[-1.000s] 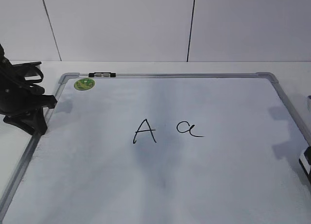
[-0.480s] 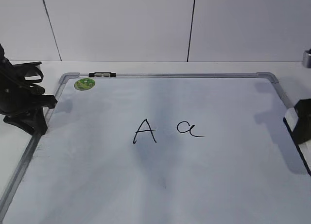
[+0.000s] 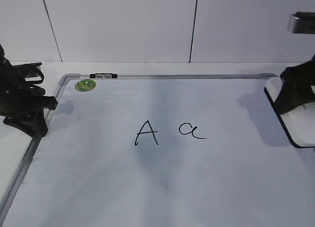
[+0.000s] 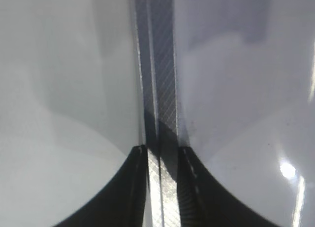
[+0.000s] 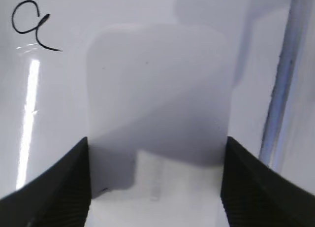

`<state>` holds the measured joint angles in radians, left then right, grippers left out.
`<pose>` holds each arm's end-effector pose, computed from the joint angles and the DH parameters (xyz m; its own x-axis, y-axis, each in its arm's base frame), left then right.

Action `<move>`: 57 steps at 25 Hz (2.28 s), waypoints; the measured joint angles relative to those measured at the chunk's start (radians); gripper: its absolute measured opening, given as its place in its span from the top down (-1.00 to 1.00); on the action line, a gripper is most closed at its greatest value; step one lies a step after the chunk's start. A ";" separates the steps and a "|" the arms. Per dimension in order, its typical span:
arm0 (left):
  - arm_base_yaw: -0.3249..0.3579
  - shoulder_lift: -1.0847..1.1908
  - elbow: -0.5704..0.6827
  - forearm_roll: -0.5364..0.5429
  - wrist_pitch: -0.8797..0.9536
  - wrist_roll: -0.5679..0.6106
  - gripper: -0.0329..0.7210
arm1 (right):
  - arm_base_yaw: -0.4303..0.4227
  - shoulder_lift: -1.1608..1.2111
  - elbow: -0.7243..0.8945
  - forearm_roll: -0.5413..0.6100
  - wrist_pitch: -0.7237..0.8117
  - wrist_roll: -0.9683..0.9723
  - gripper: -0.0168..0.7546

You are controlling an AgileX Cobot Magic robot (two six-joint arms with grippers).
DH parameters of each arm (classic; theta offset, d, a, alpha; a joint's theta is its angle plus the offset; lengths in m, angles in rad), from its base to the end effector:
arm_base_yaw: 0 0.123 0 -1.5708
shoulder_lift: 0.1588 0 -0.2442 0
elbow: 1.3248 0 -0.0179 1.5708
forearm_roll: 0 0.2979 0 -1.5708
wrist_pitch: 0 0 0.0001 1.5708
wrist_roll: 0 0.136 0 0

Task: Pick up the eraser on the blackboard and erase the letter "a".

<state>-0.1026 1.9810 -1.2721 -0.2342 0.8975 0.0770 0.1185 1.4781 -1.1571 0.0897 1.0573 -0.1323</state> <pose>0.3882 -0.0648 0.0363 -0.9981 0.0329 -0.0521 0.0421 0.9818 -0.1852 0.3439 0.0516 0.1848 -0.9380 -0.2001 -0.2832 -0.2228 0.9736 0.0502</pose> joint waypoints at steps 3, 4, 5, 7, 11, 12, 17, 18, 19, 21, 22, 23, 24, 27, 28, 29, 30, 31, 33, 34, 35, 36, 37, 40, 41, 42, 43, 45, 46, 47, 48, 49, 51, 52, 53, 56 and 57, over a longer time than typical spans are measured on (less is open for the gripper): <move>0.000 0.000 0.000 0.000 0.000 0.000 0.57 | 0.049 0.046 -0.062 0.004 0.023 0.002 -0.42; 0.000 0.000 0.000 0.000 0.000 0.000 0.57 | 0.064 0.066 -0.088 0.003 0.031 0.004 -0.42; 0.000 0.000 0.000 0.000 0.000 0.000 0.57 | 0.078 0.084 -0.115 0.003 0.042 0.008 -0.42; 0.000 0.000 0.000 0.000 0.000 0.000 0.57 | 0.104 0.131 -0.170 0.003 0.061 0.010 -0.42; 0.000 0.000 -0.001 0.000 0.002 0.000 0.57 | 0.159 0.233 -0.288 0.003 0.117 0.012 -0.42; 0.000 0.000 -0.001 0.000 0.002 0.000 0.57 | 0.172 0.256 -0.318 0.003 0.134 0.012 -0.42; 0.000 0.000 -0.002 0.000 0.004 0.000 0.57 | 0.227 0.376 -0.419 -0.014 0.164 0.016 -0.42; 0.000 0.000 -0.002 0.000 0.004 0.000 0.57 | 0.237 0.397 -0.428 -0.018 0.164 0.016 -0.42; 0.000 0.000 -0.002 0.000 0.004 0.000 0.57 | 0.246 0.413 -0.437 -0.024 0.164 0.016 -0.42; 0.000 0.000 -0.002 0.000 0.004 0.000 0.57 | 0.261 0.448 -0.443 -0.034 0.164 0.018 -0.42; 0.000 0.000 -0.002 0.000 0.004 0.000 0.57 | 0.269 0.461 -0.446 -0.044 0.164 0.018 -0.42; 0.000 0.000 -0.002 0.000 0.004 0.000 0.57 | 0.277 0.476 -0.446 -0.054 0.164 0.018 -0.42; 0.000 0.000 -0.002 0.000 0.004 0.000 0.57 | 0.283 0.488 -0.446 -0.064 0.164 0.018 -0.42; 0.000 0.000 -0.002 0.000 0.004 0.000 0.57 | 0.287 0.515 -0.446 -0.068 0.154 0.024 -0.42; 0.000 0.000 -0.002 0.000 0.004 0.000 0.57 | 0.287 0.527 -0.446 -0.071 0.146 0.024 -0.42; 0.000 0.000 -0.002 0.000 0.004 0.000 0.57 | 0.287 0.537 -0.448 -0.073 0.139 0.024 -0.42; 0.000 0.000 -0.002 0.000 0.004 0.000 0.57 | 0.287 0.550 -0.448 -0.073 0.131 0.026 -0.42; 0.000 0.000 -0.002 0.000 0.005 0.000 0.57 | 0.287 0.563 -0.448 -0.073 0.124 0.026 -0.42; 0.000 0.000 -0.002 0.000 0.008 -0.001 0.57 | 0.287 0.582 -0.448 -0.073 0.107 0.026 -0.42; 0.000 0.000 -0.002 0.000 0.011 -0.001 0.57 | 0.287 0.591 -0.448 -0.073 0.095 0.026 -0.42; 0.000 0.000 -0.002 0.000 0.013 -0.002 0.57 | 0.287 0.597 -0.448 -0.073 0.084 0.028 -0.42; 0.000 0.000 -0.002 0.000 0.015 -0.002 0.57 | 0.287 0.602 -0.448 -0.073 0.074 0.028 -0.42; 0.000 0.000 -0.002 0.000 0.018 -0.004 0.57 | 0.287 0.605 -0.448 -0.073 0.064 0.028 -0.42; 0.000 0.000 -0.002 0.000 0.020 -0.004 0.57 | 0.287 0.608 -0.448 -0.073 0.040 0.028 -0.42; 0.000 0.000 -0.002 0.000 0.020 -0.004 0.57 | 0.287 0.609 -0.448 -0.073 0.037 0.028 -0.42; 0.000 0.000 -0.002 0.000 0.020 -0.004 0.57 | 0.288 0.609 -0.448 -0.075 0.037 0.028 -0.42; 0.000 0.000 -0.002 0.000 0.020 -0.004 0.57 | 0.289 0.612 -0.448 -0.077 0.037 0.028 -0.42; 0.000 0.000 -0.002 0.000 0.020 -0.004 0.57 | 0.296 0.616 -0.452 -0.084 0.041 0.030 -0.42; 0.000 0.000 -0.002 0.000 0.020 -0.004 0.57 | 0.298 0.620 -0.454 -0.090 0.043 0.032 -0.42; 0.000 0.000 -0.002 0.000 0.020 -0.004 0.57 | 0.303 0.623 -0.457 -0.090 0.043 0.032 -0.42; 0.000 0.000 -0.002 0.000 0.020 -0.004 0.57 | 0.308 0.623 -0.457 -0.099 0.045 0.034 -0.42; 0.000 0.000 -0.002 0.000 0.020 -0.004 0.57 | 0.315 0.625 -0.459 -0.109 0.047 0.036 -0.42; 0.000 0.000 -0.002 0.002 0.020 -0.004 0.57 | 0.330 0.627 -0.460 -0.126 0.047 0.036 -0.42; 0.000 0.000 -0.002 0.002 0.022 -0.004 0.57 | 0.335 0.627 -0.462 -0.136 0.047 0.036 -0.42; 0.000 0.000 -0.002 0.002 0.024 -0.004 0.57 | 0.343 0.627 -0.462 -0.143 0.047 0.036 -0.42; 0.000 0.000 -0.002 0.002 0.024 -0.006 0.57 | 0.370 0.629 -0.464 -0.150 0.045 0.036 -0.42; 0.000 0.000 -0.002 0.002 0.024 -0.006 0.57 | 0.381 0.629 -0.466 -0.150 0.043 0.034 -0.42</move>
<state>-0.1026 1.9810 -1.2744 -0.2322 0.9212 0.0713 0.4991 2.1073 -1.6229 -0.0603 1.1002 -0.0984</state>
